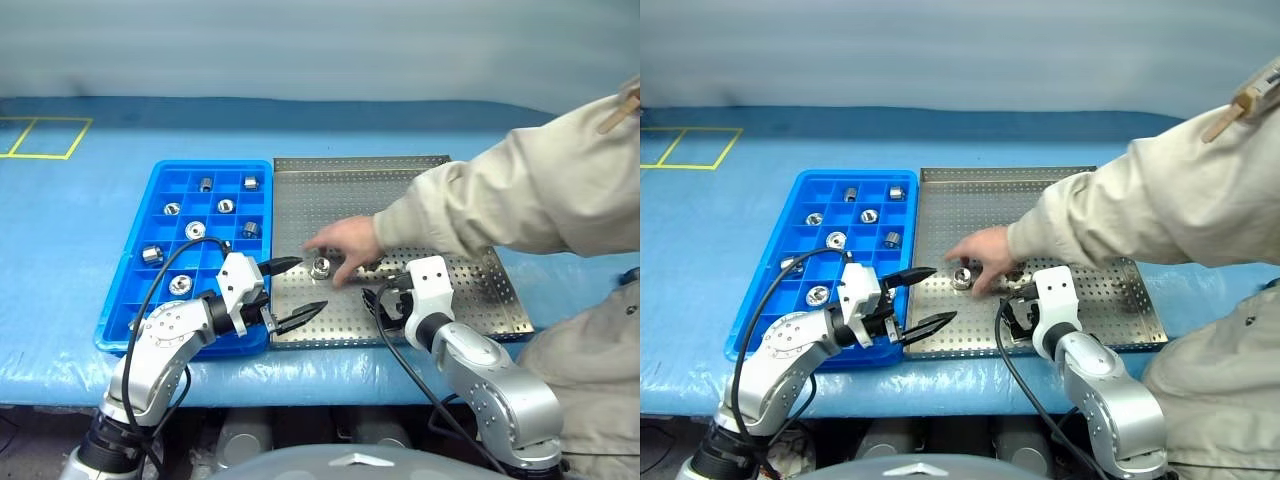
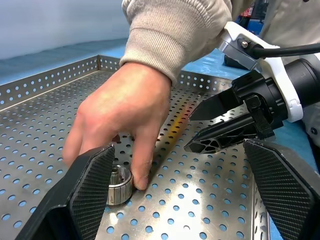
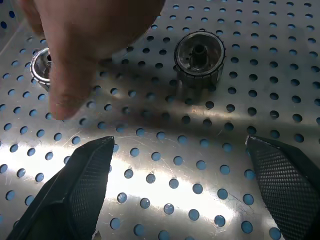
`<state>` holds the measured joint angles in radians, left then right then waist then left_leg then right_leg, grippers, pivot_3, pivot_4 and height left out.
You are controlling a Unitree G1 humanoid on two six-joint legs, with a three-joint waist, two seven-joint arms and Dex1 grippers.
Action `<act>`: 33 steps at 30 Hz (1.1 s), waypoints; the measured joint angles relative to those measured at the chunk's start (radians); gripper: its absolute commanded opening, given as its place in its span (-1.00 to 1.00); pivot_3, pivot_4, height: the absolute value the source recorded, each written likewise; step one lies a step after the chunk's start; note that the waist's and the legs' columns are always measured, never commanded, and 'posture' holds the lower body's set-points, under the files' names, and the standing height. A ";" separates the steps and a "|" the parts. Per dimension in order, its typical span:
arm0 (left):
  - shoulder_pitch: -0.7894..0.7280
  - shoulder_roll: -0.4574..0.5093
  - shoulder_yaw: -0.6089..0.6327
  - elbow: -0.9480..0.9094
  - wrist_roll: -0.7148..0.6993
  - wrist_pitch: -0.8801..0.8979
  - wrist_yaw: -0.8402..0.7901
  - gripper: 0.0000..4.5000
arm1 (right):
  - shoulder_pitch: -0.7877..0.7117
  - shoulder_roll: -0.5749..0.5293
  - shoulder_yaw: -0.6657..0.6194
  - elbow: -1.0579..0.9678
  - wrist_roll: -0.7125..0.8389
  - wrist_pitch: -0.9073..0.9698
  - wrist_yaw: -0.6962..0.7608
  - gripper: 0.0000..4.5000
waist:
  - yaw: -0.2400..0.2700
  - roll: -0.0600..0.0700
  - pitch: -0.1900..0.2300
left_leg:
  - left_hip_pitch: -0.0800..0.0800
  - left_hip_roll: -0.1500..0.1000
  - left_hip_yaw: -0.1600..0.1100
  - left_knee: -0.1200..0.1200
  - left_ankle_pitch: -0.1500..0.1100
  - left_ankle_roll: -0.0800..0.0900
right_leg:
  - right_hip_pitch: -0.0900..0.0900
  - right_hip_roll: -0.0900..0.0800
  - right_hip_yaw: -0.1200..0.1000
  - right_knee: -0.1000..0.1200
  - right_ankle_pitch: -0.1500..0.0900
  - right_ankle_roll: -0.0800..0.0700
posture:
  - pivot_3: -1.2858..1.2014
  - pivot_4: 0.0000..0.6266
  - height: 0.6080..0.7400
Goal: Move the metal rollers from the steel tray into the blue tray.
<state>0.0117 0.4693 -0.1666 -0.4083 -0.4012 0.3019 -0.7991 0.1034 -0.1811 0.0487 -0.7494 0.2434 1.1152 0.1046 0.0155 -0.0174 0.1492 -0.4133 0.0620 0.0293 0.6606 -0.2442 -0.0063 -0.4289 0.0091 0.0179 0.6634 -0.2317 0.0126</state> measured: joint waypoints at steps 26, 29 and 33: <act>-0.002 0.016 0.031 0.000 -0.003 0.000 0.004 1.00 | -0.178 0.001 -0.032 0.168 -0.039 -0.086 -0.025 0.98 | 0.001 0.000 0.000 | 0.000 0.000 0.001 0.001 0.000 0.000 | 0.000 0.000 0.001 0.001 0.001 0.002 | 0.11 -0.52 1.00; -0.003 0.015 0.030 0.000 -0.002 0.000 0.003 1.00 | -0.239 0.024 -0.036 0.256 -0.054 -0.125 -0.041 0.98 | 0.001 0.000 0.000 | 0.001 0.000 0.001 0.001 0.000 0.000 | 0.000 0.000 0.001 0.001 0.003 0.005 | 0.12 -0.52 1.00; -0.004 0.013 0.030 0.000 -0.002 0.000 0.003 1.00 | -0.297 0.059 -0.035 0.362 -0.077 -0.179 -0.055 0.98 | 0.002 0.000 0.000 | 0.000 0.000 0.001 0.000 0.000 0.000 | 0.000 0.000 0.001 0.001 0.003 0.005 | 0.12 -0.52 1.00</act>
<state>0.0078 0.4821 -0.1364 -0.4084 -0.4036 0.3017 -0.7957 -0.1934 -0.1222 0.0132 -0.3879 0.1669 0.9359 0.0494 0.0172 -0.0174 0.1491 -0.4128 0.0617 0.0307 0.6608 -0.2441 -0.0061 -0.4291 0.0095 0.0192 0.6644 -0.2285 0.0174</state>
